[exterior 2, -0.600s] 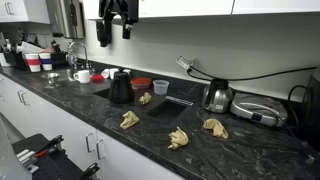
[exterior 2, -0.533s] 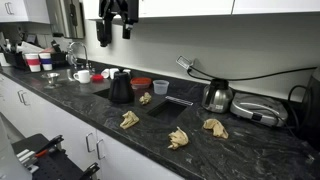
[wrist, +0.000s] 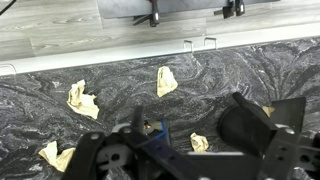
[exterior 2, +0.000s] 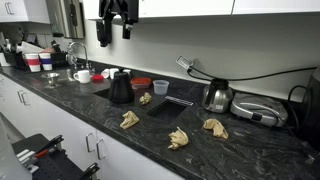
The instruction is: Throw the litter that's closest to the edge of the countertop into the bin on the left
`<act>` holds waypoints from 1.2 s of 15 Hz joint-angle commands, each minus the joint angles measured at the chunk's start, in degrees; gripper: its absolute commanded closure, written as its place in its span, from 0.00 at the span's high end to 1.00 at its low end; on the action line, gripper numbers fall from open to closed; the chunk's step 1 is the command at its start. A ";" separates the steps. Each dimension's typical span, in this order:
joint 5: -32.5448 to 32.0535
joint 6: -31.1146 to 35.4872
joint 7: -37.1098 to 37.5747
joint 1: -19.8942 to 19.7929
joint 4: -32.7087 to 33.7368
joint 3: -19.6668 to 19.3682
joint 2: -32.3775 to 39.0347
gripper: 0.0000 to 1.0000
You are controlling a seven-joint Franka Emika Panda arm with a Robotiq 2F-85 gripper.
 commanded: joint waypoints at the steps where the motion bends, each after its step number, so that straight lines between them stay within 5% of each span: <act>1: 0.27 -0.15 -0.31 -0.57 0.20 0.38 0.20 1.00; 5: 2.36 3.53 3.71 -0.85 -1.44 0.67 1.13 1.00; 11: -2.64 21.91 5.07 -2.88 -9.10 1.47 6.79 1.00; 18: -0.32 19.02 4.00 -2.25 -8.19 1.10 5.52 1.00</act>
